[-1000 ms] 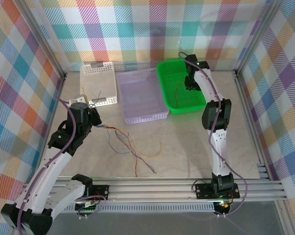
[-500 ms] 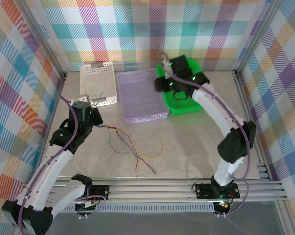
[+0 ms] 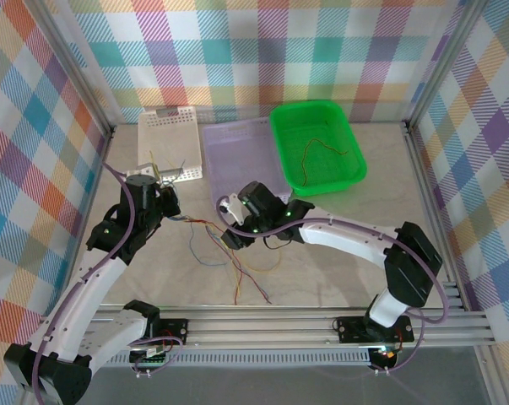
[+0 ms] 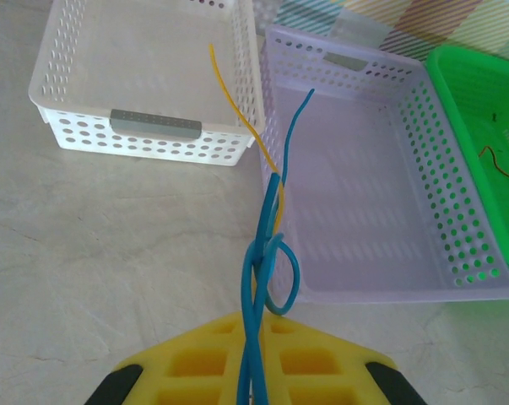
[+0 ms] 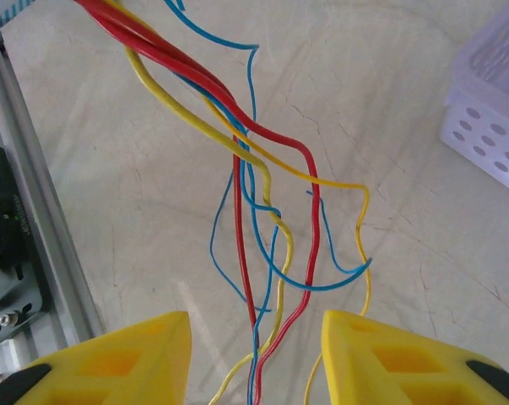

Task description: Untangle the cables

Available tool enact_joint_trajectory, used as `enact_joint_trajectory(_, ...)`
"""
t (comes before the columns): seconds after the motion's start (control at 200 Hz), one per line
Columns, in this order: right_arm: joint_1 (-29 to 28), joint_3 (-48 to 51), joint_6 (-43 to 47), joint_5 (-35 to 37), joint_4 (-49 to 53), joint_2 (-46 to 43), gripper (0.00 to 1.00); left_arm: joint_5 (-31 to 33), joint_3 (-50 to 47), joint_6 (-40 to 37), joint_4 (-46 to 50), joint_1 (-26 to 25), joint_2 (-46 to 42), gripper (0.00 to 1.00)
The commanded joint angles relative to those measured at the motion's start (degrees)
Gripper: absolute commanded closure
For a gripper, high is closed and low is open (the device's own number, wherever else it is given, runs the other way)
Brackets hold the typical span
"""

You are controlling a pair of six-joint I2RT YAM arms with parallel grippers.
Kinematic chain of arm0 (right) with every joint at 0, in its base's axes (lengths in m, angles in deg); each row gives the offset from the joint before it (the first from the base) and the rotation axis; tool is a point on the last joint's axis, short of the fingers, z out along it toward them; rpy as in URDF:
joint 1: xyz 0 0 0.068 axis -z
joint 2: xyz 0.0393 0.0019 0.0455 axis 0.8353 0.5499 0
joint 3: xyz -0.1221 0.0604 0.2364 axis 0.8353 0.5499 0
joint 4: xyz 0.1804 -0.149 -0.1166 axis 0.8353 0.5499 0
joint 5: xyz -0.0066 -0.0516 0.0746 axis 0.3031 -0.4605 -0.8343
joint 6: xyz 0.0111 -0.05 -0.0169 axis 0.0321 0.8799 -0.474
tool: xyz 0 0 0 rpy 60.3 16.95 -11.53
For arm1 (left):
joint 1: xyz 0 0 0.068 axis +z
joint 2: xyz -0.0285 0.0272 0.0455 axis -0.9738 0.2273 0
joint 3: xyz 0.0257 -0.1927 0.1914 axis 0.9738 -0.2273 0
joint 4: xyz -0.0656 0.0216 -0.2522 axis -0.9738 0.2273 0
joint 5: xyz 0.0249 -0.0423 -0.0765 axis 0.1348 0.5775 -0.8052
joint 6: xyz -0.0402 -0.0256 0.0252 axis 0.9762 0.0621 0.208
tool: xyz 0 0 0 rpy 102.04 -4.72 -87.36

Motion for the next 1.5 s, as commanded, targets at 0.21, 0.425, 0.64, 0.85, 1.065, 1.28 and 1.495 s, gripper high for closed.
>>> enact_joint_trajectory(0.21,0.20,2.05,-2.93,3.46,-8.71,4.19,0.56,-2.14,0.40,-0.05,-2.72,0.90,-0.78,1.00)
enact_joint_trajectory(0.425,0.08,0.44,-3.73,4.92,-9.24,7.61,0.56,-2.89,0.13,-0.17,-3.16,0.90,-1.29,1.00)
enact_joint_trajectory(0.64,-0.13,0.85,-4.84,4.05,-9.93,8.44,0.63,-2.98,0.09,-0.16,-3.30,0.90,-1.55,1.00)
enact_joint_trajectory(0.85,-0.84,1.58,-6.08,1.73,-11.96,8.57,0.60,-3.41,-0.12,-0.16,-3.47,0.90,-1.84,1.00)
enact_joint_trajectory(1.065,-1.61,2.64,-6.39,0.95,-13.91,7.96,0.70,-3.14,-0.12,-0.27,-3.33,0.90,-2.01,1.00)
enact_joint_trajectory(1.28,-1.62,3.83,-4.43,4.87,-11.75,5.87,1.00,-2.86,-0.01,-0.26,-3.29,0.90,-2.10,1.00)
enact_joint_trajectory(1.495,-1.04,6.91,-2.00,13.56,-10.49,-0.14,1.00,-1.49,0.17,-0.34,-2.68,0.86,-2.15,1.00)
